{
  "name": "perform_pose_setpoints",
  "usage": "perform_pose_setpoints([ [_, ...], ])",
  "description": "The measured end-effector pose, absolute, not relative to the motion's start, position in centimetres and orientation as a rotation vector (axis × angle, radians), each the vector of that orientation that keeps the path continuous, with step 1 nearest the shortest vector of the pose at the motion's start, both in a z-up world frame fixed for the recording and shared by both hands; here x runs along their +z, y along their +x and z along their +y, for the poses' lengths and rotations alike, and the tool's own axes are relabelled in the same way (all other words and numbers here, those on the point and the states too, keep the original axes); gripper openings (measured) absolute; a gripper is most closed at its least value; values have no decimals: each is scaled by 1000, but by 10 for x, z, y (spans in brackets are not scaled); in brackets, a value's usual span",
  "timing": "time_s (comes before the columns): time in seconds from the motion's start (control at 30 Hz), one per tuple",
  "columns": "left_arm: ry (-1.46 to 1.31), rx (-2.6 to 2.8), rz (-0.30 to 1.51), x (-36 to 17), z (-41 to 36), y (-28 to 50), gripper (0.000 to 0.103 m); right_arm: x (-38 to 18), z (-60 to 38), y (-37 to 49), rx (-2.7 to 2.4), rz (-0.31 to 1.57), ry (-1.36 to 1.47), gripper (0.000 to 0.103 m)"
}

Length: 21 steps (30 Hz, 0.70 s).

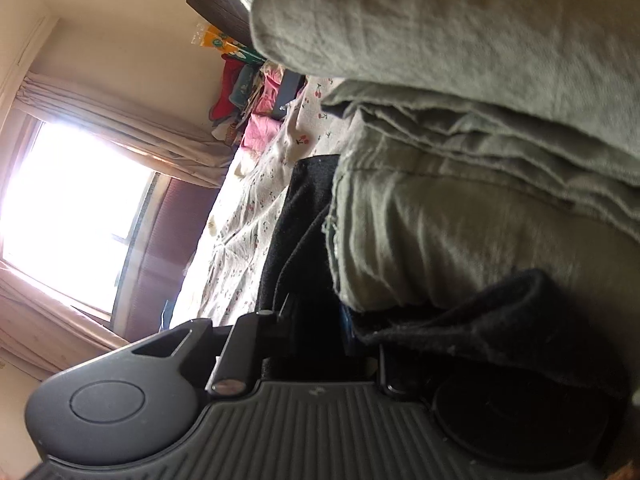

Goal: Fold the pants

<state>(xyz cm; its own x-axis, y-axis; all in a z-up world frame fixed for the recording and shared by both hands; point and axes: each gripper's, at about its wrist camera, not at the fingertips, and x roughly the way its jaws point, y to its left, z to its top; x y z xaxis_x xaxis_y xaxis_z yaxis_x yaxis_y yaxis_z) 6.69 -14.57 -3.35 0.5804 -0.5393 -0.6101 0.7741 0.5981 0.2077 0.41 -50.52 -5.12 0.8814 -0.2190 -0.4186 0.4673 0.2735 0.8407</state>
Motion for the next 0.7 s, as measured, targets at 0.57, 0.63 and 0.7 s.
perform_pose_setpoints([
  [0.57,465,-820,521,-33,-142,66,42,-48,-489,21,-568,473,1082,31],
  [0.63,455,-823,525,-33,-141,67,42,-55,-492,17,-544,427,1142,32],
  [0.7,452,-824,524,-33,-141,68,42,-58,-495,17,-525,390,1195,35],
])
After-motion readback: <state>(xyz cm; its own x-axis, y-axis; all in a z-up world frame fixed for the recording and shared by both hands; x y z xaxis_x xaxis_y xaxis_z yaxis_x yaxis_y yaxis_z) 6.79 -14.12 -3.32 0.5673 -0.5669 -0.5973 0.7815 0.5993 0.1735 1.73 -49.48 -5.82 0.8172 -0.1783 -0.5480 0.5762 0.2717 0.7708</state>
